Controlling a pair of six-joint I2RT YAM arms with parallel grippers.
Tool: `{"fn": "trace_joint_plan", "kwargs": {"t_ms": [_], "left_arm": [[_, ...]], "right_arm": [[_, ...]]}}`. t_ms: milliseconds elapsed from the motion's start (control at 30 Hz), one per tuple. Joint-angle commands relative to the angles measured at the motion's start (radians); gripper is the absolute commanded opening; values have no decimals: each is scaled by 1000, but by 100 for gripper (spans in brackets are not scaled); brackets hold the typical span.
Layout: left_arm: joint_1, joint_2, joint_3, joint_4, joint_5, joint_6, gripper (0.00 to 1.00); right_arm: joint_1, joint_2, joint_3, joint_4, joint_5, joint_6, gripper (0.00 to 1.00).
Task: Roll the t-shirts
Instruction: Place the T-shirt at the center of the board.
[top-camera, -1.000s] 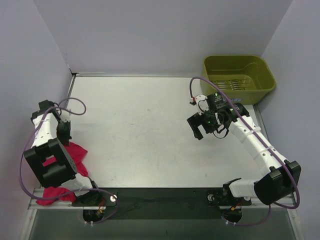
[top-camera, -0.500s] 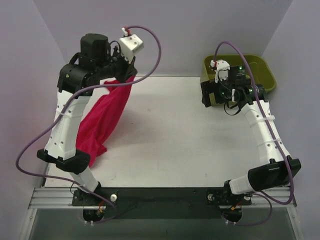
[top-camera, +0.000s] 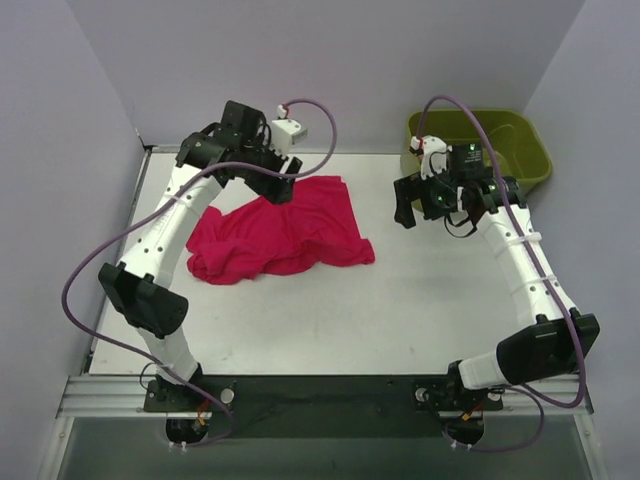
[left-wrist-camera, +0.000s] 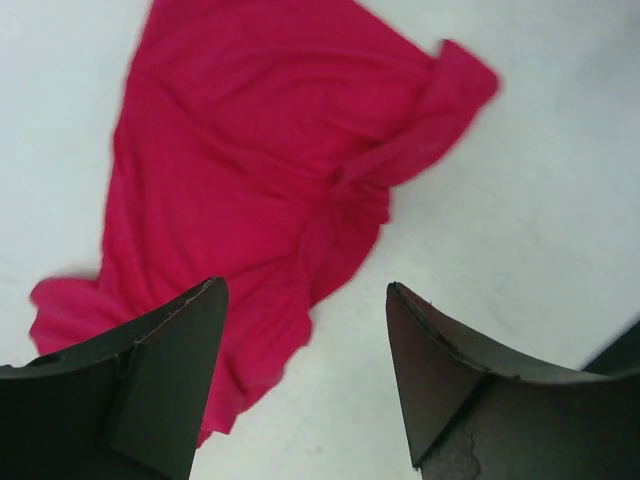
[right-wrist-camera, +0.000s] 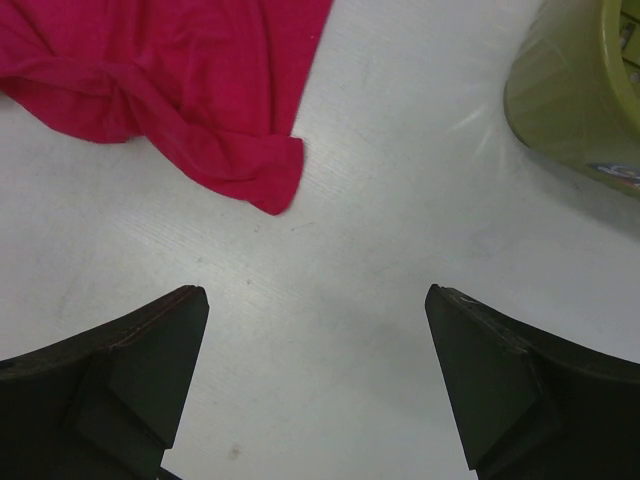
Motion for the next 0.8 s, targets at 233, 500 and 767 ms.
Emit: {"fn": "trace_joint_plan", "kwargs": {"t_ms": [233, 500, 767], "left_arm": [[319, -191, -608, 210, -320, -65, 72], [628, -202, -677, 195, -246, -146, 71], [699, -165, -691, 225, -221, -206, 70]], "right_arm": [[186, 88, -36, 111, -158, -333, 96], [435, 238, -37, 370, -179, -357, 93], [610, 458, 65, 582, -157, -334, 93]]}}
